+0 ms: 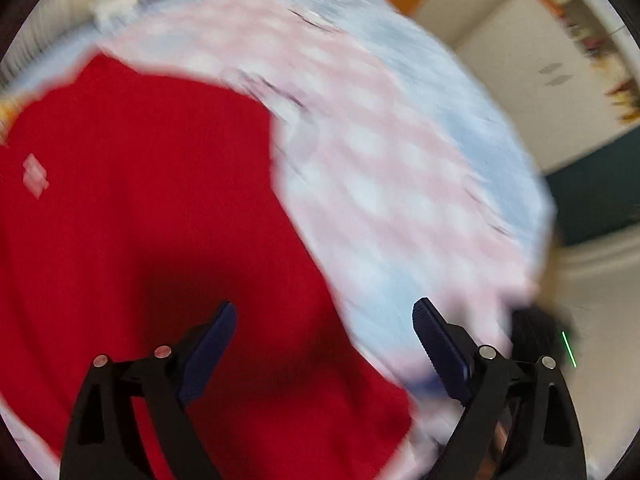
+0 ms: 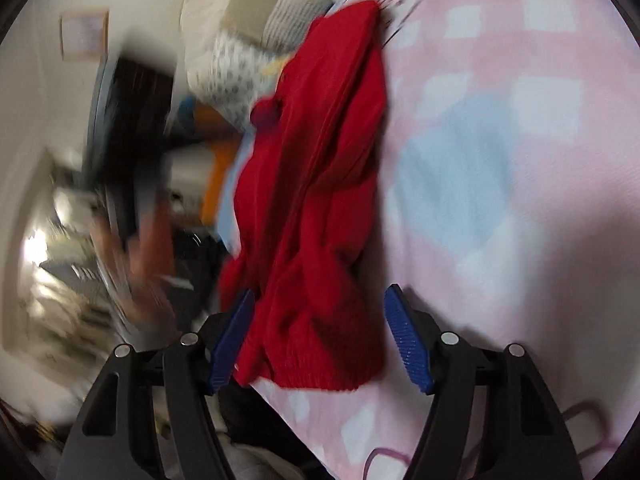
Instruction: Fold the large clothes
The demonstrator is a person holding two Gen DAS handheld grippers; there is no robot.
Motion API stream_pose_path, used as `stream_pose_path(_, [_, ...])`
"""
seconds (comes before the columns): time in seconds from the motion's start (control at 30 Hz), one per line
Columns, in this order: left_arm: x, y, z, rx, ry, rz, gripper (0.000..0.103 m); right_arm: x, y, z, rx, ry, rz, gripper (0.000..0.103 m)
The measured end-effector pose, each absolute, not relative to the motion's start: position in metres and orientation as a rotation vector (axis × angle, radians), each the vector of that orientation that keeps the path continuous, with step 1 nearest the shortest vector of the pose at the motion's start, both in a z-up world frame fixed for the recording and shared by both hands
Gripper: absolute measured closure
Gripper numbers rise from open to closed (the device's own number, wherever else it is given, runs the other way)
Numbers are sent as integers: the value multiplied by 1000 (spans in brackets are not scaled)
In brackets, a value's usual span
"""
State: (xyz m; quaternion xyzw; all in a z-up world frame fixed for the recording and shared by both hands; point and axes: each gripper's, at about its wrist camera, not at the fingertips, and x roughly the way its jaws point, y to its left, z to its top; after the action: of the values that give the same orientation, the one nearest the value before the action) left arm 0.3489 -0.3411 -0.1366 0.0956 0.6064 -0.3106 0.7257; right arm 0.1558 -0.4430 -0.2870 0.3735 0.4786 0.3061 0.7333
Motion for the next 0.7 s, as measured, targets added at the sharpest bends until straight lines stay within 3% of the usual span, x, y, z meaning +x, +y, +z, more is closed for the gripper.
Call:
stream_pose_path(0.03, [366,-355,-139,288,1326,-595,12,153,-430,-282,740,1063,655,41])
stream_pose_path(0.13, [399,-403,-157,512,1320,-426,12,145,-401,-271,596,1056,636,80])
stream_pose_path(0.37, [427,-467,-212,1048,1177,-93,11,130,-394,-251,611,961,651,82])
stream_pose_path(0.5, [442,-470,-224,1140,1121,2,11,123,-396,-245,607,929,665,82])
stream_pose_path(0.63, [451,-456,-218,1017,1155,-5,11,126,-396,-243,597,921,667,82])
stream_pose_path(0.67, [454,-453,-216,983,1169,-23,17,127,-395,-244,599,921,661,82])
stream_pose_path(0.7, [457,-448,-213,924,1200,-60,36,127,-394,-247,605,916,659,83])
